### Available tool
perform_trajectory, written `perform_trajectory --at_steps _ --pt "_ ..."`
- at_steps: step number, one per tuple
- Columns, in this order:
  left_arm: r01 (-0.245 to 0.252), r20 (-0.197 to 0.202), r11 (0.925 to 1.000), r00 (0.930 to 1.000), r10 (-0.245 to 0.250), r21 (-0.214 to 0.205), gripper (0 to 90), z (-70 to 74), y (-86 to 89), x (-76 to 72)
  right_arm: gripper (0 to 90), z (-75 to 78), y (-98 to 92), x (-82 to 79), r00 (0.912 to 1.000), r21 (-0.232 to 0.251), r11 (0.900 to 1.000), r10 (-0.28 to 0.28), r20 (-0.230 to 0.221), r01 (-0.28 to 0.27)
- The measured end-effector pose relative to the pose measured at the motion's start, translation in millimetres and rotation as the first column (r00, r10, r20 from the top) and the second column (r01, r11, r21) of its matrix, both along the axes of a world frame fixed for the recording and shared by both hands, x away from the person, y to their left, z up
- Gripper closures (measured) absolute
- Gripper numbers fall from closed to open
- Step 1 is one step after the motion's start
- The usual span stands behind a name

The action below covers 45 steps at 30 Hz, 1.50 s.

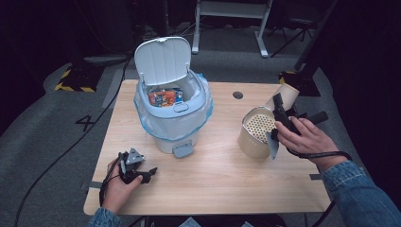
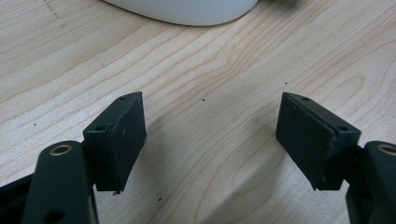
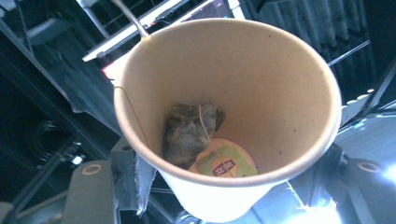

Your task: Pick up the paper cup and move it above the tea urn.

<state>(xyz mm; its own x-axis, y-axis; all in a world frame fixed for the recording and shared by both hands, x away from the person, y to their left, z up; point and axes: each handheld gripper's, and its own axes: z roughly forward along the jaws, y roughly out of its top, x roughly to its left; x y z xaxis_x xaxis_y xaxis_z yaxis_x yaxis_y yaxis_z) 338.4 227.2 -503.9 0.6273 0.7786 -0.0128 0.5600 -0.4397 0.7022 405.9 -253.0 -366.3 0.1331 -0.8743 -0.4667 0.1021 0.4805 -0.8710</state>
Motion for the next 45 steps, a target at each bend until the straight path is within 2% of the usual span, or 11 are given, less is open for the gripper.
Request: perform_trajectory --at_steps 5,22,24,26,27,30,32,35,37,39,45 --pt "0.0 0.0 1.0 1.0 0.0 0.0 24.7 0.0 0.0 0.0 34.4 0.4 4.4 1.5 1.0 -0.074 0.9972 0.002 -0.009 -0.002" --pt "0.0 0.0 1.0 1.0 0.0 -0.001 24.7 0.0 0.0 0.0 34.5 2.7 2.6 3.4 0.9999 -0.086 0.9962 -0.013 0.005 0.013" --pt "-0.001 0.0 1.0 1.0 0.001 0.0 24.7 0.0 0.0 0.0 34.5 4.2 1.5 3.5 0.9996 -0.068 0.9976 -0.013 0.025 0.015" --pt "-0.002 0.001 1.0 1.0 0.002 -0.001 24.7 -0.1 0.0 0.0 34.6 -2.5 3.8 2.8 0.9999 -0.123 0.9924 -0.007 -0.013 0.006" --pt "-0.001 0.001 1.0 1.0 0.001 -0.001 24.7 -0.1 0.0 0.0 34.6 0.7 2.5 5.1 0.9998 -0.096 0.9952 -0.017 0.006 0.017" --pt "-0.001 0.0 1.0 1.0 0.001 -0.003 24.7 -0.2 -0.1 0.0 34.7 -0.9 1.7 6.3 0.9998 -0.115 0.9933 -0.018 -0.005 0.017" --pt "-0.001 0.0 1.0 1.0 0.001 -0.001 24.7 0.0 0.0 0.0 34.7 1.8 -0.5 9.1 0.9993 -0.09 0.9952 -0.037 0.008 0.038" --pt "-0.001 -0.001 1.0 1.0 0.001 -0.004 24.7 -0.2 -0.1 0.0 34.7 -3.1 -3.4 9.9 0.9992 -0.115 0.9927 -0.038 -0.006 0.038" --pt "-0.001 0.0 1.0 1.0 0.001 -0.003 24.7 -0.2 0.0 0.0 34.7 -0.2 -4.6 10.0 0.9994 -0.095 0.995 -0.031 -0.013 0.03" --pt "-0.002 0.0 1.0 1.0 0.002 -0.004 24.7 -0.2 -0.1 0.0 34.7 5.8 -2.3 8.6 0.9991 -0.076 0.9963 -0.038 0.018 0.039" --pt "-0.002 0.0 1.0 1.0 0.002 -0.004 24.7 -0.2 0.0 0.1 34.7 5.2 -0.7 8.9 0.9995 -0.085 0.9959 -0.03 0.003 0.03"
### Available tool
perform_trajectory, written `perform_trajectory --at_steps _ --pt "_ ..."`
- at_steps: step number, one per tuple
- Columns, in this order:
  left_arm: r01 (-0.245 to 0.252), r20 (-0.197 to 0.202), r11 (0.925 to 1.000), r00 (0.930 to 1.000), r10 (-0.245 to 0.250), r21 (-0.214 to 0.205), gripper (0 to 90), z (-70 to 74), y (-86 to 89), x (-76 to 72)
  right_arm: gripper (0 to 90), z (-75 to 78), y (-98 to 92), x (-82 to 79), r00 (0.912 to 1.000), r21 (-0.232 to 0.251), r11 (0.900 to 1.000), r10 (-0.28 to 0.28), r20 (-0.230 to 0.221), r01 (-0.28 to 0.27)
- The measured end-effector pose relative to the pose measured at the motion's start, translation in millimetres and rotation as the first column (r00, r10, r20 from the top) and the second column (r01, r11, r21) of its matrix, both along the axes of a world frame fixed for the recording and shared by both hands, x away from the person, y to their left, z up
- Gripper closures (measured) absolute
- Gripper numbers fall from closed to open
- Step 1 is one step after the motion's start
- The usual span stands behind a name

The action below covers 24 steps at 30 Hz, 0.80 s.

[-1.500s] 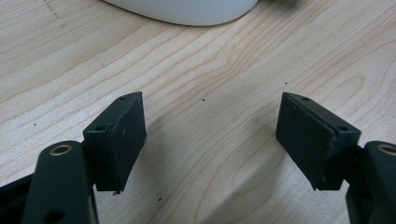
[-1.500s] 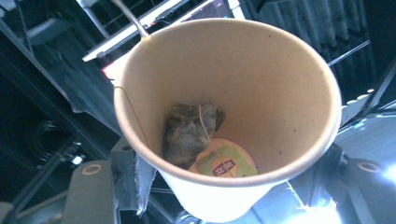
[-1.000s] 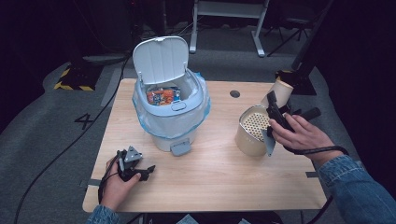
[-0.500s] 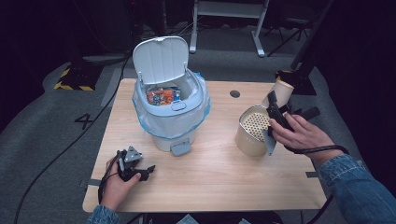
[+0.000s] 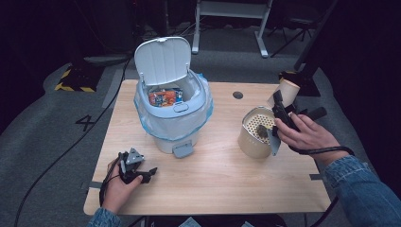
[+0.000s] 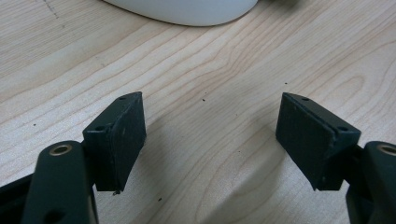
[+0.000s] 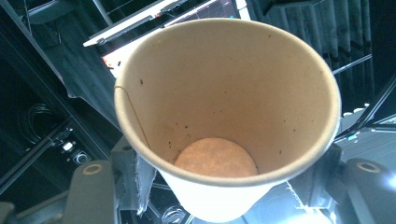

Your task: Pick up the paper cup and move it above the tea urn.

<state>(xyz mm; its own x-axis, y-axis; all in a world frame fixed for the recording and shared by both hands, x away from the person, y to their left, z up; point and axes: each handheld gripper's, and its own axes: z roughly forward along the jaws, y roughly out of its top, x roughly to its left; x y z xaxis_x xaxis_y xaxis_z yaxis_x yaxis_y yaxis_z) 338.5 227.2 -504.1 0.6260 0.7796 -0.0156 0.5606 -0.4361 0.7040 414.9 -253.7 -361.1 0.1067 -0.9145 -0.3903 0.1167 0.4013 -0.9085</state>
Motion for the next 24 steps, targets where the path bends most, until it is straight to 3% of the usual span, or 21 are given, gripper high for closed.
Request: perform_trajectory --at_steps 5,10,11,12,15,17,18,19,21,22,24 --pt "0.0 0.0 1.0 1.0 0.0 0.0 24.6 0.0 0.0 0.0 34.3 3.4 0.0 -1.2 0.9999 0.044 0.999 0.001 -0.016 0.0" --pt "0.0 0.0 1.0 1.0 0.0 0.0 24.6 0.0 0.0 0.0 33.4 11.7 -0.8 -2.4 0.9982 0.13 0.9915 0.011 -0.058 -0.004" --pt "0.0 0.0 1.0 1.0 0.0 0.0 24.7 0.0 0.0 0.0 33.3 15.4 -2.7 -2.6 0.9964 0.198 0.9802 0.022 -0.082 -0.005" --pt "0.0 0.0 1.0 1.0 0.0 0.0 24.7 0.0 0.0 0.0 33.3 15.4 -2.7 -2.6 0.9964 0.198 0.9802 0.022 -0.082 -0.005" --pt "0.0 0.0 1.0 1.0 0.0 0.0 24.6 0.0 0.0 0.0 33.1 23.0 -5.7 -2.4 0.9895 0.304 0.9526 0.035 -0.14 0.01" --pt "0.0 0.0 1.0 1.0 0.0 0.0 24.6 0.0 0.0 -0.1 32.9 27.6 -7.9 -1.8 0.9813 0.397 0.9174 0.052 -0.185 0.026" --pt "0.0 0.0 1.0 1.0 0.0 0.0 24.6 0.0 0.0 -0.1 32.5 31.5 -9.5 -0.8 0.9608 0.483 0.874 0.083 -0.264 0.057" --pt "0.0 0.0 1.0 1.0 0.0 0.0 24.7 0.0 0.0 -0.1 32.5 31.5 -9.5 -0.8 0.9608 0.483 0.874 0.083 -0.264 0.057" --pt "0.0 -0.001 1.0 1.0 0.0 -0.001 24.7 0.0 0.1 0.0 32.4 33.3 -11.3 -0.1 0.9434 0.557 0.8255 0.107 -0.314 0.092" --pt "-0.001 -0.002 1.0 1.0 0.001 -0.001 24.7 0.0 0.1 -0.1 32.3 34.4 -12.7 1.1 0.9286 0.607 0.7836 0.118 -0.352 0.13" --pt "0.0 -0.001 1.0 1.0 0.0 -0.002 24.7 0.0 0.1 0.0 32.2 37.8 -17.2 4.2 0.8977 0.712 0.6737 0.167 -0.408 0.198"
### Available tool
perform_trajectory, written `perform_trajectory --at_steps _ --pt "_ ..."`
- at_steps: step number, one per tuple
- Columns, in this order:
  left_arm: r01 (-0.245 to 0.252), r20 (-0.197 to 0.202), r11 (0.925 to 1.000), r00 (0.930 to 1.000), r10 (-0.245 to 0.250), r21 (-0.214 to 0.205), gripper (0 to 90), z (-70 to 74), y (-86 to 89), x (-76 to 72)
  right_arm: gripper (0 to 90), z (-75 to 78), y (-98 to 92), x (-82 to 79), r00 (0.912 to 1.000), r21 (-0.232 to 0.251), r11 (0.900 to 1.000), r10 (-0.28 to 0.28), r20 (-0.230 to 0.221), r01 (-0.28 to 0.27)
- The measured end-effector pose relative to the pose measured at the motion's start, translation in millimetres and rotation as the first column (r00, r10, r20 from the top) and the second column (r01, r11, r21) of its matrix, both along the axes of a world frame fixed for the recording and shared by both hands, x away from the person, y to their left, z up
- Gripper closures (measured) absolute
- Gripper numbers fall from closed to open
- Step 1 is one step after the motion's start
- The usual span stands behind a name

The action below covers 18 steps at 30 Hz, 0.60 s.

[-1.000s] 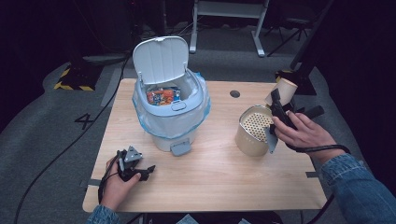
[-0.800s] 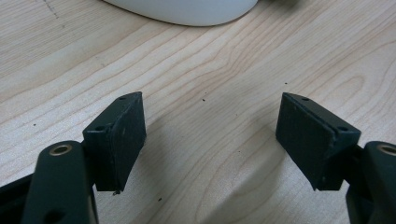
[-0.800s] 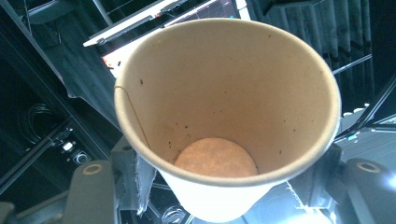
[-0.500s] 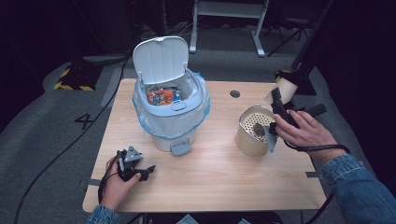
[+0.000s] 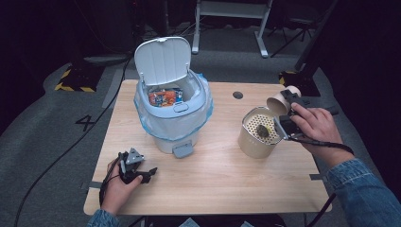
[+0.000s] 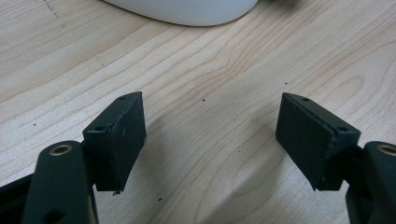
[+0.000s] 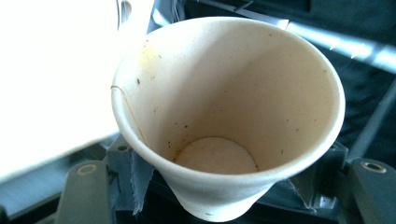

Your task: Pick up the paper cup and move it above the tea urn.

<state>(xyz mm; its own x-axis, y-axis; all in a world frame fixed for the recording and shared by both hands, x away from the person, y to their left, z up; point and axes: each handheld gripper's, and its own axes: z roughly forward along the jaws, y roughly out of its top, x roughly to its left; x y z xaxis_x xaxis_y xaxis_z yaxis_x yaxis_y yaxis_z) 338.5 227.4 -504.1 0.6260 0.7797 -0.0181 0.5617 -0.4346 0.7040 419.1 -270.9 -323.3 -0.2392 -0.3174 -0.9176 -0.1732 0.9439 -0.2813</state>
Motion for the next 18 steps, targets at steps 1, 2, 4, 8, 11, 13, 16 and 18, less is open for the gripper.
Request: perform_trajectory --at_steps 1,2,4,8,11,13,16,18 --pt "0.002 0.0 1.0 1.0 -0.002 0.001 24.7 0.0 0.1 -0.1 32.2 1.8 -2.3 1.4 0.9993 0.07 0.9975 -0.012 -0.036 0.015" --pt "0.005 -0.002 1.0 1.0 -0.005 0.002 24.7 0.2 0.5 0.0 32.2 3.8 -4.8 3.1 0.9968 0.138 0.9901 -0.017 -0.078 0.028" --pt "0.016 0.001 0.9999 0.9999 -0.016 0.0 24.9 -0.1 1.5 0.4 32.2 7.7 -9.1 6.5 0.992 0.249 0.9676 -0.013 -0.126 0.044" --pt "0.019 0.001 0.9998 0.9998 -0.019 0.0 25.0 -0.1 1.8 0.6 32.2 11.5 -17.8 11.4 0.9633 0.459 0.8769 -0.017 -0.268 0.143" --pt "0.019 0.001 0.9998 0.9998 -0.019 0.0 25.0 -0.1 1.9 0.6 32.2 13.0 -25.2 15.5 0.9149 0.6 0.7537 -0.003 -0.404 0.267" --pt "0.022 -0.001 0.9997 0.9997 -0.022 -0.002 25.0 -0.1 2.1 0.9 32.0 13.7 -30.6 17.8 0.8696 0.671 0.6487 0.029 -0.493 0.359" --pt "0.036 -0.001 0.9994 0.9994 -0.036 0.0 25.0 0.0 3.2 1.7 31.9 14.2 -39.8 21.6 0.7922 0.732 0.4734 0.109 -0.601 0.49" --pt "0.045 -0.001 0.999 0.999 -0.045 0.0 25.0 0.0 4.1 2.2 31.9 13.6 -44.2 24.4 0.7523 0.727 0.4173 0.14 -0.644 0.545"
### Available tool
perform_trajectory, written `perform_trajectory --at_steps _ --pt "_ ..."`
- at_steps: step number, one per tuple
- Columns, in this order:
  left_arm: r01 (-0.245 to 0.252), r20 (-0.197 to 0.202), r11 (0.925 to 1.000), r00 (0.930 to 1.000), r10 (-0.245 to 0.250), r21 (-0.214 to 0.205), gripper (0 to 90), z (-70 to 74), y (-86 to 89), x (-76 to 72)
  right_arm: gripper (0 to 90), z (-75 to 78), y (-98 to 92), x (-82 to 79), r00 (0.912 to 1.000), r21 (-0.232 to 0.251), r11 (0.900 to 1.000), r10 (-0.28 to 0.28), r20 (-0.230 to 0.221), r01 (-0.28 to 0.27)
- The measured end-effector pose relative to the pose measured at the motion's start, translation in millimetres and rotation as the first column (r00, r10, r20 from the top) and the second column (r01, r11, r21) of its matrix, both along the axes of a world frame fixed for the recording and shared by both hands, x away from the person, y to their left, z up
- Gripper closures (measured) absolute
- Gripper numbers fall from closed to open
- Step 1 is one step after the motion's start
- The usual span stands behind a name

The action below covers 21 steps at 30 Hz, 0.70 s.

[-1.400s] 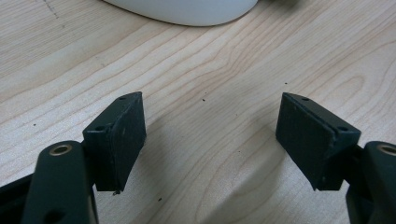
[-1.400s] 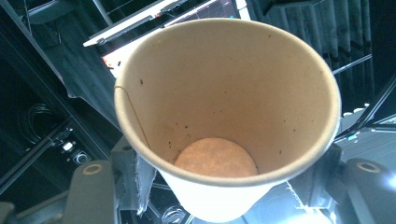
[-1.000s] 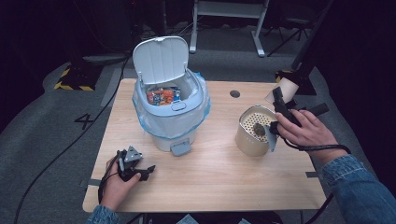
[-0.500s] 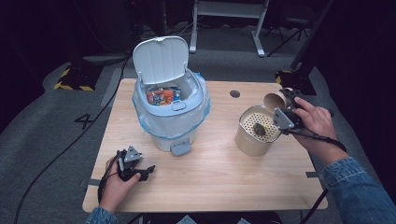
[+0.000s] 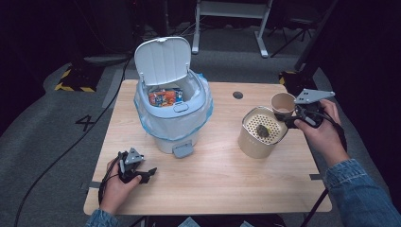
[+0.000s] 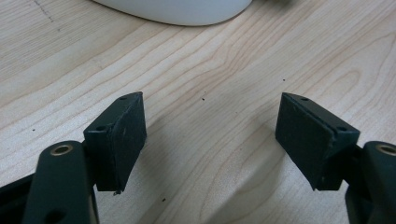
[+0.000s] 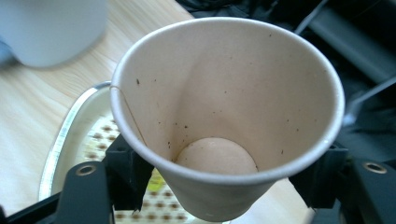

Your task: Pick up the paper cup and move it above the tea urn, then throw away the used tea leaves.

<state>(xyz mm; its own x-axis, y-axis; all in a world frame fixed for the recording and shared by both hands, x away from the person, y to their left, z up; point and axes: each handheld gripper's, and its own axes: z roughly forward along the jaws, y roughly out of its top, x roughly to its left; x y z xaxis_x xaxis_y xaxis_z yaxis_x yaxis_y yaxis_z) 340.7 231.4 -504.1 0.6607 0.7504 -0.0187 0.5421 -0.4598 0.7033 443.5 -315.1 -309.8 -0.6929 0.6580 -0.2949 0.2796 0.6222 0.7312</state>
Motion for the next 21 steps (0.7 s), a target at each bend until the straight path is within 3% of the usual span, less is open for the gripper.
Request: perform_trajectory --at_steps 2,6,21 --pt "0.011 0.001 0.9999 0.9999 -0.011 -0.001 25.0 -0.1 1.0 0.7 31.7 -1.1 -4.0 2.8 0.9996 0.054 0.9985 -0.007 -0.027 0.008" --pt "0.013 0.001 0.9999 0.9999 -0.013 0.0 25.0 -0.1 1.1 0.8 31.4 -1.0 -8.7 4.2 0.9988 0.101 0.9949 -0.006 -0.049 0.011" --pt "0.013 0.001 0.9999 0.9999 -0.013 0.0 25.0 -0.1 1.1 0.8 31.1 8.9 -10.8 3.5 0.9983 0.162 0.9868 0.004 -0.059 0.006"
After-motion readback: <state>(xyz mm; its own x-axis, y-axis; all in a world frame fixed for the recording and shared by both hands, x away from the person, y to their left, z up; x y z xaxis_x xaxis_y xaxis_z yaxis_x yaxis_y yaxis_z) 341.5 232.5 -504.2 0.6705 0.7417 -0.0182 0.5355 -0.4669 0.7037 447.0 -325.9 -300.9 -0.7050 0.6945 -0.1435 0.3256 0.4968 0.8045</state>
